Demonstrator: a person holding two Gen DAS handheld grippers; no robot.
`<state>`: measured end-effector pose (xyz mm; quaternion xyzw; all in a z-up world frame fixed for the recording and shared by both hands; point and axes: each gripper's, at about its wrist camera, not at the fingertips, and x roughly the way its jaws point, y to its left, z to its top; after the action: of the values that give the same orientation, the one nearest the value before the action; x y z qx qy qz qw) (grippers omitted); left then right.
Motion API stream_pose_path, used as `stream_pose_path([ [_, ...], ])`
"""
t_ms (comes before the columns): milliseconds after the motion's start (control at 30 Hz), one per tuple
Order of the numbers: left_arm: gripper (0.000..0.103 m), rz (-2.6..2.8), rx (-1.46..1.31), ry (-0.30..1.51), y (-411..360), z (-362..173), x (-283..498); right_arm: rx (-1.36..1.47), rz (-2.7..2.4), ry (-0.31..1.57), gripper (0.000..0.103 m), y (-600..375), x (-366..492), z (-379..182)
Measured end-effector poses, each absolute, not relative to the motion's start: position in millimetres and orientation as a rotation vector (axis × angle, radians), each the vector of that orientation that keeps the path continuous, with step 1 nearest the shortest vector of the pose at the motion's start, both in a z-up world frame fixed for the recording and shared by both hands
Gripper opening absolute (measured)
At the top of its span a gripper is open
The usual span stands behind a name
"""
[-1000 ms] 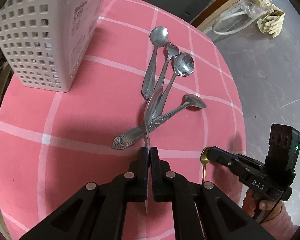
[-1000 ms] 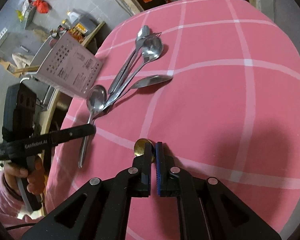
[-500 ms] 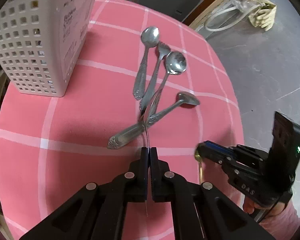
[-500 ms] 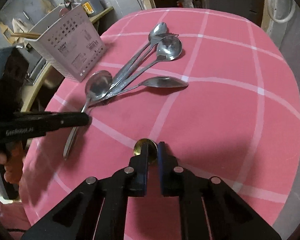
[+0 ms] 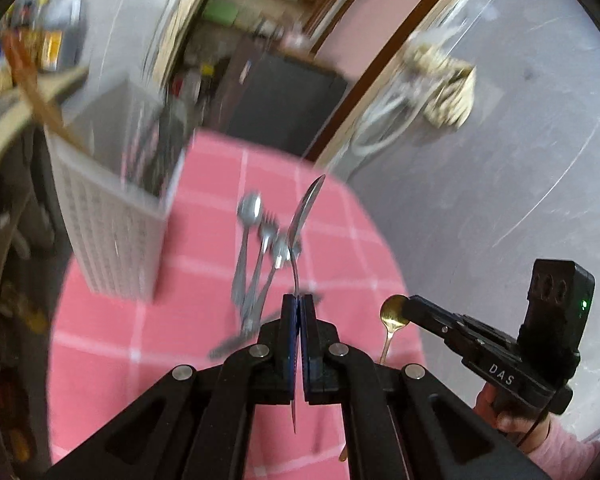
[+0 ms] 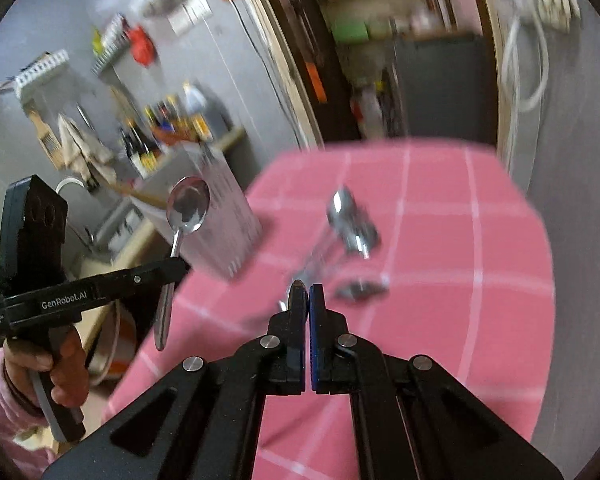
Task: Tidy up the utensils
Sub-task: 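Lift the silver spoon with the left tool while the right tool lifts the gold spoon to the caddy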
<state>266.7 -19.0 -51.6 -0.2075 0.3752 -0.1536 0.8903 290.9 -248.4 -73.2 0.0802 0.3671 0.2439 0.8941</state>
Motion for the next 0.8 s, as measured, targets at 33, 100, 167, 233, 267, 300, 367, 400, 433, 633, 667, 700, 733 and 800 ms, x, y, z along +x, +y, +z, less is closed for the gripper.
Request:
stream_pose_path([
  [33,0.003,-0.317,-0.431,0.746,-14.2,-41.0,266.4,0.16,0.504,0.732,0.002,-244.9,291.8,-63.2],
  [100,0.003,-0.306,-0.43,0.67,-4.4,-17.0,267.4,0.14,0.501,0.647,0.002,-235.7,292.6,-37.3],
  [167,0.003,-0.29,-0.429,0.6,7.9,5.0,267.4,0.126,0.499,0.585,0.002,-229.4,294.5,-17.1],
  [233,0.003,-0.276,-0.427,0.553,20.3,20.9,269.2,0.115,0.498,0.507,0.002,-219.4,297.2,6.9],
  [267,0.003,-0.265,-0.425,0.517,29.5,31.6,271.3,0.111,0.498,0.472,0.002,-214.7,300.0,16.8],
  [300,0.003,-0.258,-0.422,0.498,34.6,36.8,272.3,0.108,0.497,0.449,0.002,-210.6,300.3,25.2],
  [367,0.003,-0.232,-0.411,0.45,47.6,47.9,276.7,0.102,0.494,0.39,0.002,-197.8,307.4,43.5],
  [400,0.003,-0.222,-0.41,0.421,54.5,51.4,279.1,0.102,0.492,0.371,0.002,-193.3,309.4,50.1],
  [433,0.003,-0.218,-0.414,0.399,58.2,52.4,280.8,0.101,0.49,0.339,0.002,-186.5,312.9,57.8],
  [633,0.003,-0.185,-0.486,0.339,95.4,43.9,302.8,0.048,0.476,0.252,0.002,-139.2,327.7,76.1],
  [667,0.003,-0.184,-0.497,0.337,100.2,42.7,307.7,0.038,0.477,0.249,0.002,-133.2,330.7,75.3],
  [700,0.003,-0.188,-0.505,0.336,101.9,41.6,313.3,0.027,0.477,0.247,0.002,-126.9,333.4,73.4],
  [733,0.003,-0.189,-0.51,0.336,104.5,39.3,316.4,0.02,0.477,0.247,0.002,-121.9,334.3,72.1],
  [800,0.003,-0.2,-0.507,0.344,110.0,36.2,326.3,0.004,0.478,0.258,0.002,-111.9,339.9,66.7],
])
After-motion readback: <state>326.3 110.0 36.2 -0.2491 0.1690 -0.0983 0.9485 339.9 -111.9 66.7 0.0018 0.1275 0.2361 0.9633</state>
